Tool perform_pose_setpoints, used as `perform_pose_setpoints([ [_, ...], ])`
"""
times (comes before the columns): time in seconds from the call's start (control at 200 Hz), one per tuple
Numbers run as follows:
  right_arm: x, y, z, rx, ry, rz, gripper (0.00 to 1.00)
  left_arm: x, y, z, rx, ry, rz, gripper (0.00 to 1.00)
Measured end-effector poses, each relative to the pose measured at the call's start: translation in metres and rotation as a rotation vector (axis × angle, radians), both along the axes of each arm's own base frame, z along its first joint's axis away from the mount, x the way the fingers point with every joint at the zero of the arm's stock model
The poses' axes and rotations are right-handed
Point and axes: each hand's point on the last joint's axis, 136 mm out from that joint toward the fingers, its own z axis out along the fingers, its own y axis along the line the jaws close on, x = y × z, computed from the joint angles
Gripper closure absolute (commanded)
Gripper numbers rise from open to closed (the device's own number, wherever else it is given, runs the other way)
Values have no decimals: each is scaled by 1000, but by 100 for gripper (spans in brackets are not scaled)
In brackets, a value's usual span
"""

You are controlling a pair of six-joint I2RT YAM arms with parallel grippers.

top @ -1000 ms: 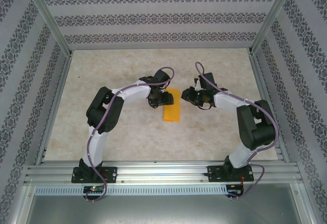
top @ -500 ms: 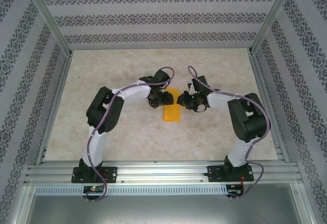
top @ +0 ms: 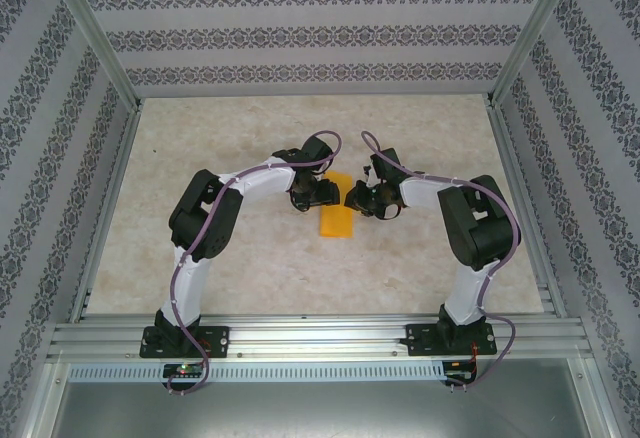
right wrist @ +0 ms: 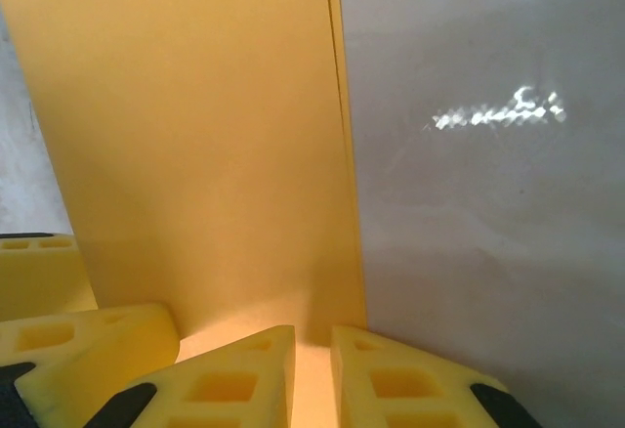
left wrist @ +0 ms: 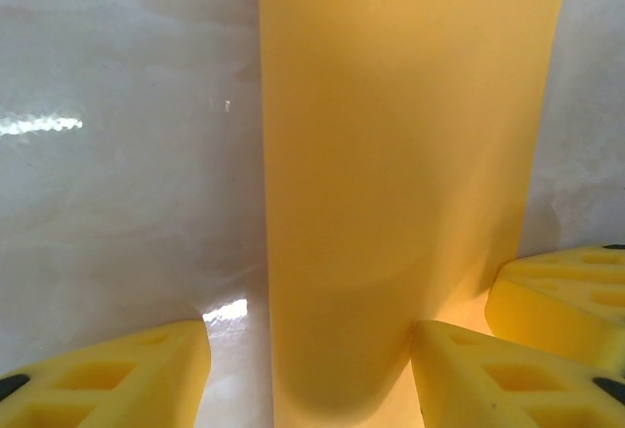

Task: Fold a paper plane with a square sheet of paper (fold left side to right side)
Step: Hold the square sheet of paper at the center of the table.

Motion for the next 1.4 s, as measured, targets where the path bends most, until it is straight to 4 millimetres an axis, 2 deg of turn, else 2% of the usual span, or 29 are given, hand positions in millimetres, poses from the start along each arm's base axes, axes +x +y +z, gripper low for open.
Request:
perform_pose_setpoints([
  [0.32,0,-1,-2,-11,-4,16,82,-6,2,8,-20,3,-5,37],
  [0.43,0,-1,-2,-12,-2,16,82,-10,6,25,-45,-12,-4,38],
  [0.515,0,-1,-2,-11,-1,17,82,-10,5,47,-94,-40,-10,44],
  [0.61,0,-1,-2,-12,-2,17,82,-8,-6,70,-179,-71,-29,56],
  [0.709,0,-1,-2,-11,-1,17,82,-8,-19,78,-256,-79,-57,66],
  [0.839,0,-1,-2,-12,-1,16,82,-10,-32,72,-323,-45,-79,72],
  [1.004,0,-1,-2,-12,-1,16,81,-12,-38,49,-338,3,-83,74],
  [1.204,0,-1,-2,-12,-1,16,81,-13,-31,22,-294,42,-63,79],
  [1.399,0,-1,-2,-12,-1,17,82,-16,-14,3,-243,67,-27,80],
])
